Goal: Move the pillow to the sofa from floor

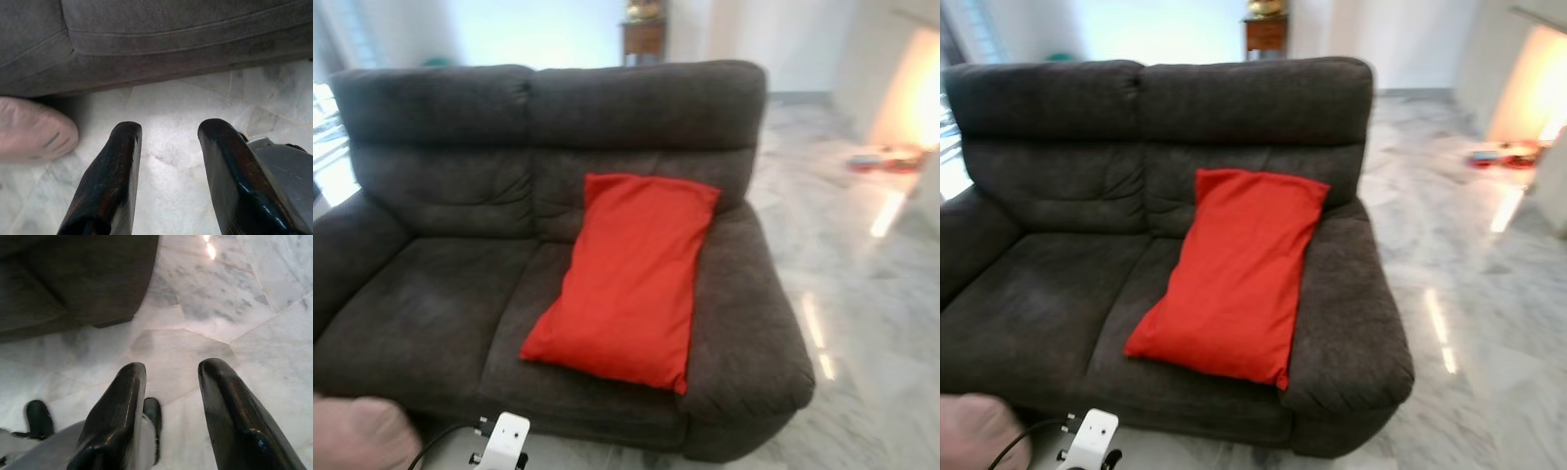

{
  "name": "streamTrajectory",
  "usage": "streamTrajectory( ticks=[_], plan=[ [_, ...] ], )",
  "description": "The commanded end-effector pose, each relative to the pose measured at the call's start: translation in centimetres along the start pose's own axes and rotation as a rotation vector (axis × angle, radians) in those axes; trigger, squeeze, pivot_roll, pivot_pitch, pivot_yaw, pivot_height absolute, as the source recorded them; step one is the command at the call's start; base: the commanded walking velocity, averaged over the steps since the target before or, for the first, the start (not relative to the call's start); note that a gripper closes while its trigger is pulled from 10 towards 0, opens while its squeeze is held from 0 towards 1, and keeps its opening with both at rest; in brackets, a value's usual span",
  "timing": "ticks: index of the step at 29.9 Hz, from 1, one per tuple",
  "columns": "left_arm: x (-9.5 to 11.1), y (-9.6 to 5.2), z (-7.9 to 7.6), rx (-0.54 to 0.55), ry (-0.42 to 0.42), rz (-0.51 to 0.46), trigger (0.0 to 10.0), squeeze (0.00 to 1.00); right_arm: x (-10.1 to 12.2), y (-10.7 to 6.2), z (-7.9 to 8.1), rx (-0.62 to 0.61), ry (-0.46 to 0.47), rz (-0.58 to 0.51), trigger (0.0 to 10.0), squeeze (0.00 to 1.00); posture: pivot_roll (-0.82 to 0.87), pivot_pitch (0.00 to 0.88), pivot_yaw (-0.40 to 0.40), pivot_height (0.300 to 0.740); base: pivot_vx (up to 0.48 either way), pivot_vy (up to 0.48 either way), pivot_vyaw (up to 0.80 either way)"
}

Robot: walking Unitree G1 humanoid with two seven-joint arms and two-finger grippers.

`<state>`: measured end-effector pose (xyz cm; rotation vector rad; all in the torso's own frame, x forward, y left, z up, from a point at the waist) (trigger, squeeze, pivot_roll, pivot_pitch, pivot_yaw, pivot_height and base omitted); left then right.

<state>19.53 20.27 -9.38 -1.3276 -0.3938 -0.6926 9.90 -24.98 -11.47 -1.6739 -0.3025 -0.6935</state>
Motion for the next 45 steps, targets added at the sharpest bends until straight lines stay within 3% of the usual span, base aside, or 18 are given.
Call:
streamTrajectory(
  ticks=[1, 45],
  plan=[
    [0.15, 0.08, 0.17, 0.006, -0.009, 0.005, 10.0, 0.00, 0.63, 0.22, 0.03, 0.001, -0.006, -0.015, 10.0, 0.00, -0.03, 0.000, 0.021, 0.740, 0.000, 0.368, 0.00],
    [-0.06, 0.04, -0.02, 0.003, -0.029, 0.012, 10.0, 0.00, 0.91, 0.32, 0.43, 0.046, -0.044, -0.021, 10.0, 0.00, -0.02, 0.000, 0.020, 0.740, 0.000, 0.366, 0.00]
  ],
)
Point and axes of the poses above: a point about 5 cm out from each wrist's last joint towards the gripper, its own y axis pointing out of the wrist towards the gripper, its own x axis along the axis of the wrist's last joint, z = x × y, the point moved 2 cm from there along y, pointing out of the wrist towards the gripper, and after that the axes turned 4 degrees about -y, right-handed, at the moved point
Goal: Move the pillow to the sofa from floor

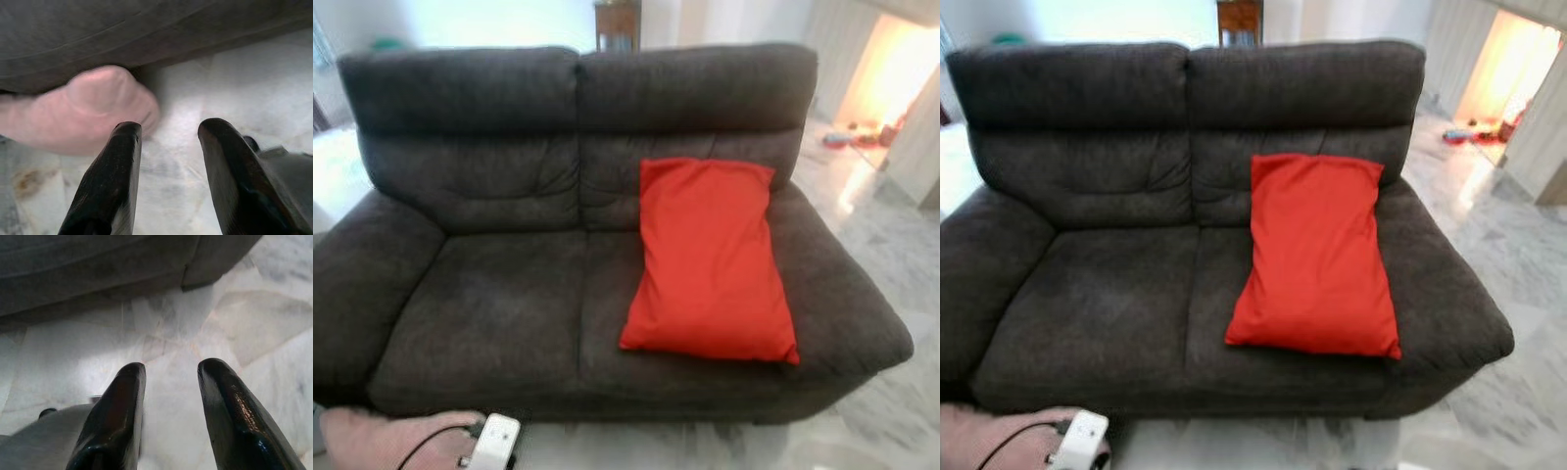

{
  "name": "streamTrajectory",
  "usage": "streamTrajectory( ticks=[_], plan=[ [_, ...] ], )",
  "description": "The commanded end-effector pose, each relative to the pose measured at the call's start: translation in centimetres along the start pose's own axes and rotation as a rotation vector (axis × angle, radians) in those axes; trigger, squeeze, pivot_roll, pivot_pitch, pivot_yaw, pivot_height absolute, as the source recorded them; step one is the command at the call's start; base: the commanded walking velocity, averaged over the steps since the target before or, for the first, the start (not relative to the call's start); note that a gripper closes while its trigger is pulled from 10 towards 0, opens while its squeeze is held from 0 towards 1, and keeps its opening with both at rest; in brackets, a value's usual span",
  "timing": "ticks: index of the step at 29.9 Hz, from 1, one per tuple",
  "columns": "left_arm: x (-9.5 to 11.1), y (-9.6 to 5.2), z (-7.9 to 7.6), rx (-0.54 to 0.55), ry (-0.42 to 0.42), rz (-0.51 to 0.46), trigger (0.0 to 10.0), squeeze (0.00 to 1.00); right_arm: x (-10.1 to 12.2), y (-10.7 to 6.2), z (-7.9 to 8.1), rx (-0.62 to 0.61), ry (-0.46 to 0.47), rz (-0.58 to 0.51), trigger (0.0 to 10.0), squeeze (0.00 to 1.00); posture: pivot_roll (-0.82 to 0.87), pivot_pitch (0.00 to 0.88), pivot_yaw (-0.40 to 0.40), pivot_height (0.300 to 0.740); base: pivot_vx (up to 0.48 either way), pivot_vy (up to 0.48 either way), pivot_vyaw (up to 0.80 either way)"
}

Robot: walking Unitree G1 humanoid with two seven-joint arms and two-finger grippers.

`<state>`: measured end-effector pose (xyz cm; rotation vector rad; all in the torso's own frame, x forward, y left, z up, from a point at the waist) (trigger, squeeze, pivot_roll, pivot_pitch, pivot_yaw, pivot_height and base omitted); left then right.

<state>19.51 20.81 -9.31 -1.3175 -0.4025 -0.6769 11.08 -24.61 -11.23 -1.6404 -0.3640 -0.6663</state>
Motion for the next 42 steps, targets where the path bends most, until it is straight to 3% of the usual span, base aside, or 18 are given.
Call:
streamTrajectory(
  ticks=[1, 12, 42],
  plan=[
    [0.04, 0.04, -0.56, -0.013, -0.018, 0.006, 10.0, 0.00, -0.07, -0.07, -0.22, -0.001, -0.009, 0.001, 10.0, 0.00, -0.02, 0.000, 0.020, 0.740, 0.000, 0.356, 0.00],
    [0.08, 0.05, -0.49, -0.015, -0.017, 0.004, 10.0, 0.00, 0.08, -0.04, 0.00, 0.023, -0.029, -0.007, 10.0, 0.00, -0.02, 0.000, 0.021, 0.740, 0.000, 0.355, 0.60],
    [-0.18, -0.05, -0.59, -0.021, -0.019, 0.004, 10.0, 0.00, -0.24, -0.14, -0.12, 0.032, -0.026, 0.009, 10.0, 0.00, -0.02, 0.000, 0.019, 0.740, 0.000, 0.353, 0.00]
  ],
)
Point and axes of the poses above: a point about 5 cm out from each wrist's last joint towards the gripper, its own y axis pointing out of the wrist towards the gripper, its own x axis along the axis of the wrist's last joint, z = x × y, the point moved 2 cm from there along y, pointing out of the wrist towards the gripper, and after that the axes turned 4 degrees about -y, right-handed, at the moved point
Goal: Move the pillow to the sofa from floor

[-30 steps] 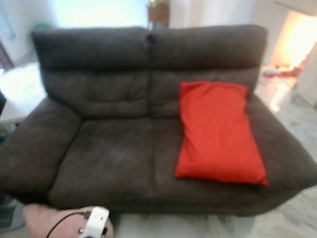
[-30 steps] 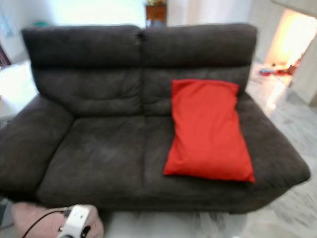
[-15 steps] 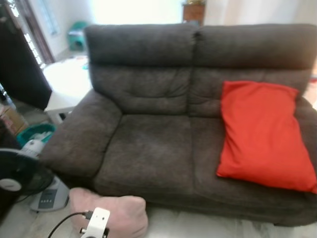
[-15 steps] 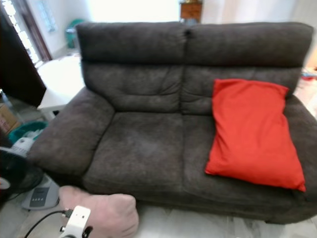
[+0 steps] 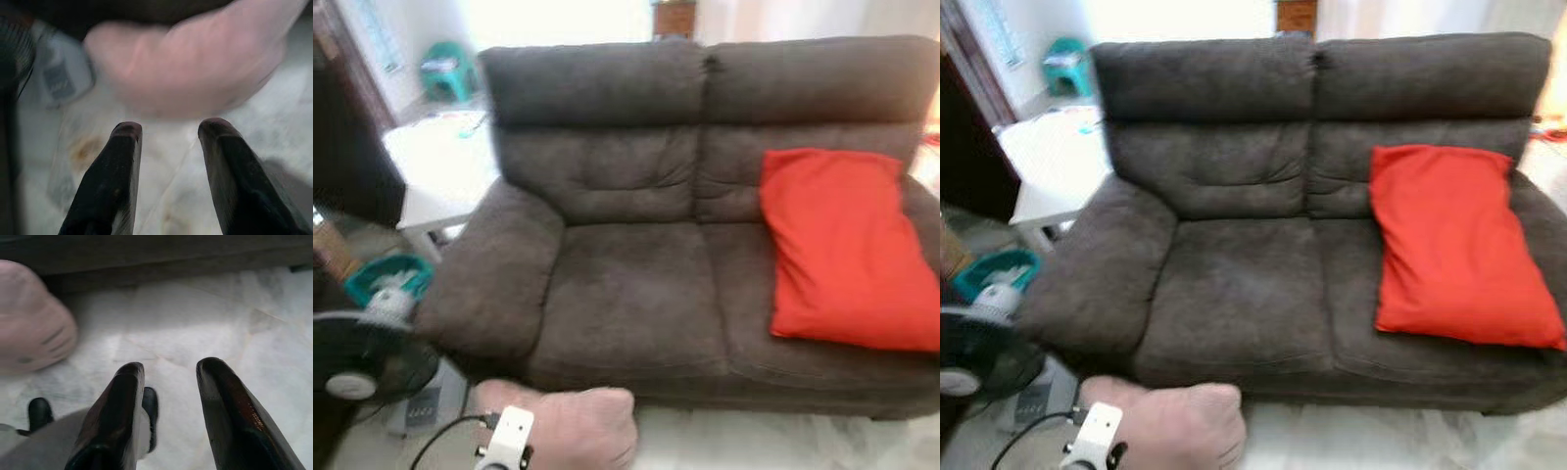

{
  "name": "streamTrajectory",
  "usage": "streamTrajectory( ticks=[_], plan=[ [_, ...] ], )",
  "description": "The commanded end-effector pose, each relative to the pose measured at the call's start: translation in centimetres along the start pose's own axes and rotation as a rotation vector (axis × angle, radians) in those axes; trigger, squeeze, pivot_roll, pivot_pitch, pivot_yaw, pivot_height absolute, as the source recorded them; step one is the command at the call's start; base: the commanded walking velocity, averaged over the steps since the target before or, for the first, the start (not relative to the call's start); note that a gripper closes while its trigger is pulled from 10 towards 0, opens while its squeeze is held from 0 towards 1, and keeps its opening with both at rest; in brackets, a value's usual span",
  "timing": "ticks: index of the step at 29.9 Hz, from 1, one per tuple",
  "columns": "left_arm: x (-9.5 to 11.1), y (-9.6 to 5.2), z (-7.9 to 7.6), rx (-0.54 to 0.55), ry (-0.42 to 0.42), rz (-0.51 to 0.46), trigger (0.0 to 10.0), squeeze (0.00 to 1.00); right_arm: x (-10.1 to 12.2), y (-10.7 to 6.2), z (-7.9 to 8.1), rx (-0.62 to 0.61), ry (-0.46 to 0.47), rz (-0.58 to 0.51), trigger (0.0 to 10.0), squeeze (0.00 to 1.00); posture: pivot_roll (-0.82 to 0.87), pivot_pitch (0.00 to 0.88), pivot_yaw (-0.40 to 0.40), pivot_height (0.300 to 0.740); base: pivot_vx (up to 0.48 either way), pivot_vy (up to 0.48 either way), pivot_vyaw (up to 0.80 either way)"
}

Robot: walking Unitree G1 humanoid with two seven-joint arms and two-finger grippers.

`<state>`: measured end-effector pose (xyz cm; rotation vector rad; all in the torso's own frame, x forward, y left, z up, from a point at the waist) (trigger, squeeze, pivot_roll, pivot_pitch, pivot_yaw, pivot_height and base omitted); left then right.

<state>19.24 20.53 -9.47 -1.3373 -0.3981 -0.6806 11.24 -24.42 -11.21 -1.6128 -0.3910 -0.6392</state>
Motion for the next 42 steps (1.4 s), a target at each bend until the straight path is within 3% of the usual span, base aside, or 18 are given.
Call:
streamTrajectory(
  ticks=[1, 26, 42],
  plan=[
    [0.03, 0.04, -0.25, -0.002, -0.016, 0.004, 10.0, 0.00, -0.38, -0.19, -0.32, -0.006, -0.004, 0.011, 10.0, 0.00, -0.02, 0.000, 0.019, 0.740, 0.000, 0.352, 0.00],
    [0.32, 0.13, -0.19, 0.000, -0.023, 0.000, 10.0, 0.00, -0.02, -0.01, -0.20, 0.003, -0.006, 0.008, 10.0, 0.00, -0.02, 0.000, 0.012, 0.740, 0.000, 0.349, 0.00],
    [0.60, 0.14, -0.28, -0.009, -0.039, -0.022, 10.0, 0.00, 0.10, 0.04, -0.15, 0.012, -0.011, 0.006, 10.0, 0.00, -0.02, 0.000, 0.010, 0.740, 0.000, 0.000, 0.00]
  ],
)
Point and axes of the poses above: a point about 5 cm out from each wrist's last joint towards the gripper, its own y axis pointing out of the wrist towards the gripper, its own x axis along the axis of the wrist's last joint, z = x × y, the point moved 2 cm from there along y, pointing out of the wrist towards the gripper, and after that the axes turned 4 degrees about -y, right-handed, at the moved point
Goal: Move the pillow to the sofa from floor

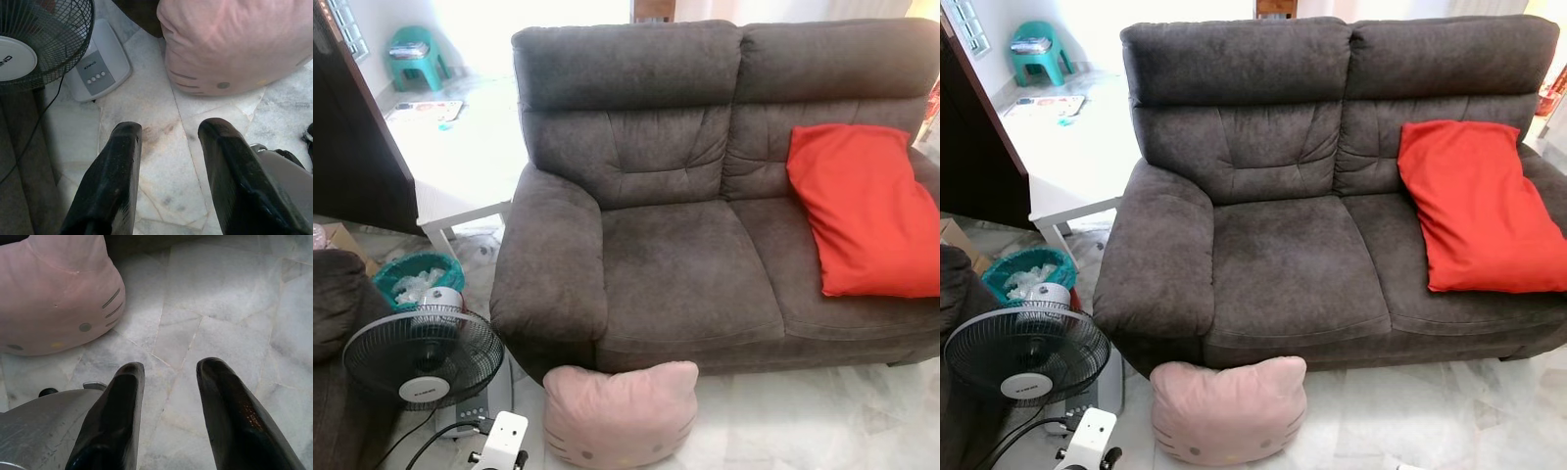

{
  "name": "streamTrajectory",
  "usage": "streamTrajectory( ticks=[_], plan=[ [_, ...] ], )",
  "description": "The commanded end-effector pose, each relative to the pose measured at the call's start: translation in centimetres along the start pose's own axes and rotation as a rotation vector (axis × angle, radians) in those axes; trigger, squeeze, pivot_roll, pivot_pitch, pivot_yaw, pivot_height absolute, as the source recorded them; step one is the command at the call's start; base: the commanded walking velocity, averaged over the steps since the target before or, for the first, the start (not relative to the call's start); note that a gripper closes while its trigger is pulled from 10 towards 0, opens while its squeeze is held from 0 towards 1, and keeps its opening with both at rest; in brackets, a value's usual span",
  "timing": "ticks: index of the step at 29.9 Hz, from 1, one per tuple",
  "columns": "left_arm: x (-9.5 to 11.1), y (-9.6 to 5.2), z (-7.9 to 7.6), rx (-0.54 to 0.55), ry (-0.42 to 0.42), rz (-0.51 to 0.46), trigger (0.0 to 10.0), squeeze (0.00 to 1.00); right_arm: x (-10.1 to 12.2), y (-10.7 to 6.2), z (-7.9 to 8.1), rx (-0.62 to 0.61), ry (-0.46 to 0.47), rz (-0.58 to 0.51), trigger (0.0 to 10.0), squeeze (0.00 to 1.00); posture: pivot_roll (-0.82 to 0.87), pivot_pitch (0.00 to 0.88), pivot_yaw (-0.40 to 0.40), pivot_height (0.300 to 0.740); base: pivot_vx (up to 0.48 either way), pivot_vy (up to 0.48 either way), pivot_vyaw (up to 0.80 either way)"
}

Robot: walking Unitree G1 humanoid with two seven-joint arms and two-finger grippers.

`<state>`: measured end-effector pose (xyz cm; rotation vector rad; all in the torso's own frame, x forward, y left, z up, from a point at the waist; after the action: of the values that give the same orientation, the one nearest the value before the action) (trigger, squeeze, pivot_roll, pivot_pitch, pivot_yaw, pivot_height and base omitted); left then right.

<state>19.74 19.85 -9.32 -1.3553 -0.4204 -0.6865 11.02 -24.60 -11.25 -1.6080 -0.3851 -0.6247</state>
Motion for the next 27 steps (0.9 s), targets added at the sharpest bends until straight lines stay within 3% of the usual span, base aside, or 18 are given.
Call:
streamTrajectory(
  ticks=[1, 7, 15, 27],
  plan=[
    [0.00, -0.03, 0.30, 0.004, -0.020, -0.006, 10.0, 0.00, 0.28, 0.10, 0.07, 0.004, -0.008, -0.006, 10.0, 0.00, -0.02, 0.000, 0.010, 0.740, 0.000, 0.000, 0.00],
    [-0.02, -0.02, 0.36, 0.006, -0.031, -0.002, 10.0, 0.00, 0.31, 0.13, 0.15, 0.006, -0.006, -0.007, 10.0, 0.00, -0.02, 0.000, 0.013, 0.740, 0.000, 0.000, 0.00],
    [-0.06, -0.02, 0.44, 0.007, -0.029, 0.002, 10.0, 0.00, 0.29, 0.14, 0.22, 0.007, -0.001, -0.006, 10.0, 0.00, -0.01, 0.000, 0.013, 0.740, 0.000, 0.405, 0.00],
    [0.05, -0.04, 0.46, 0.010, -0.015, -0.012, 10.0, 0.00, 0.24, 0.11, 0.20, 0.007, -0.002, -0.005, 10.0, 0.00, -0.02, 0.000, 0.015, 0.740, 0.000, 0.000, 0.00]
  ],
)
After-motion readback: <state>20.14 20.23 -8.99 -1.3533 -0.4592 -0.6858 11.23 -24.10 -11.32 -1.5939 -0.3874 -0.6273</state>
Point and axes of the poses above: a point about 5 cm out from each wrist's last joint towards the gripper, its own y axis pointing out of the wrist towards the gripper, its own x axis along the axis of the wrist's last joint, z = x × y, the point moved 2 cm from there along y, pointing out of the wrist towards the gripper, and after that the axes turned 4 degrees about -y, right-handed, at the moved point
